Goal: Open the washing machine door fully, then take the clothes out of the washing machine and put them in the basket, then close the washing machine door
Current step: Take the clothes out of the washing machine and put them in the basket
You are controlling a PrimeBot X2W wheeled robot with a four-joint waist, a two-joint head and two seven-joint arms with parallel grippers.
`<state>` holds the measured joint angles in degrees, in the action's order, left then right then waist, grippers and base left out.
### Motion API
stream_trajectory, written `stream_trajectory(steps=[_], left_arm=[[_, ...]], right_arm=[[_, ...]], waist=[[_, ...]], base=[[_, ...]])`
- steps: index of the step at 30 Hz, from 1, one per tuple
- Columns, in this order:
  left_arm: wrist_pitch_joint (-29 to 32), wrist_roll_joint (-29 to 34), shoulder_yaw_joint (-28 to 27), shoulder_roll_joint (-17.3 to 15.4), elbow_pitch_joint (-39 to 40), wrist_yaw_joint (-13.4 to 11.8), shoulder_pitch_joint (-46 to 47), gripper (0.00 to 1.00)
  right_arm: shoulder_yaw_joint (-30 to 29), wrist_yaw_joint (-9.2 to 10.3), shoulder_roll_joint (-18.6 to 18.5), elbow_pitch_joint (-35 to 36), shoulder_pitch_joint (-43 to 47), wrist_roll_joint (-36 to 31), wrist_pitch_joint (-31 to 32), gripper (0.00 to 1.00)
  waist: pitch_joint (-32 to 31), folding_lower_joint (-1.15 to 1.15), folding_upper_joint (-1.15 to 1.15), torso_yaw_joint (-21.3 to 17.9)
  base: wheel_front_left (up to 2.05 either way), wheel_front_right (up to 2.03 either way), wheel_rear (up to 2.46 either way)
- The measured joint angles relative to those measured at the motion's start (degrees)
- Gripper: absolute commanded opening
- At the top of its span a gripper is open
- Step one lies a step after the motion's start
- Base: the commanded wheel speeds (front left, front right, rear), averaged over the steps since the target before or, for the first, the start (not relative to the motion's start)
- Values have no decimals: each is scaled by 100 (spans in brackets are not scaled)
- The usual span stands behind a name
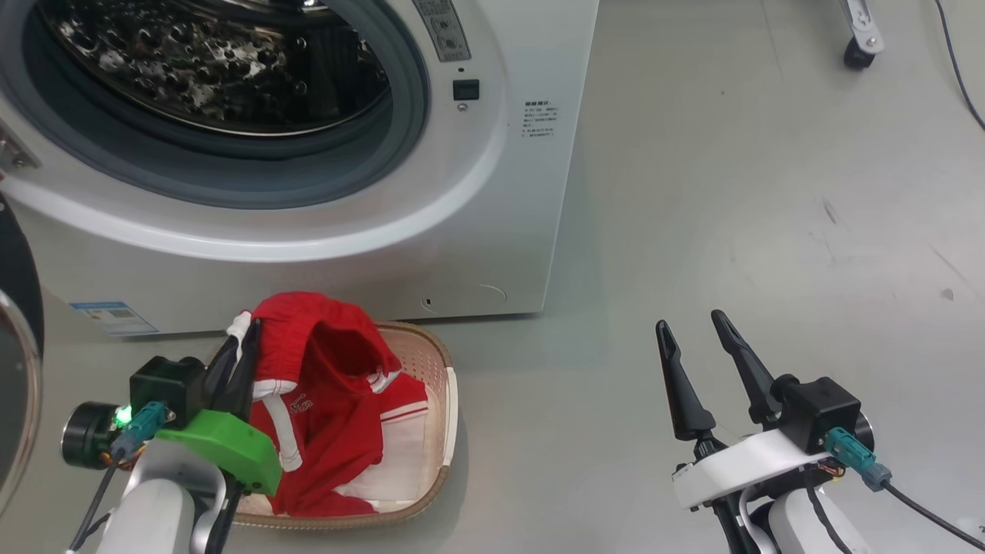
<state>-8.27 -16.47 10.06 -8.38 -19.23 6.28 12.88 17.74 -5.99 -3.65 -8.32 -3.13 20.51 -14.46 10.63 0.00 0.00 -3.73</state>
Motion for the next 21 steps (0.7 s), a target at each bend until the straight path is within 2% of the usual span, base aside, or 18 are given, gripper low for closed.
stream_trajectory(steps=[11,21], left_arm=[[314,19,9,-226,-568,1,62,0],[530,104,-36,-502,-1111,4,585,0]], right_arm=[[156,-1,14,84,-254,-43,0,100],[260,-1,40,178,-530,-42,0,100]], waist=[[547,0,0,-236],[1207,0,0,-605]], base=[[0,0,0],[0,0,0]])
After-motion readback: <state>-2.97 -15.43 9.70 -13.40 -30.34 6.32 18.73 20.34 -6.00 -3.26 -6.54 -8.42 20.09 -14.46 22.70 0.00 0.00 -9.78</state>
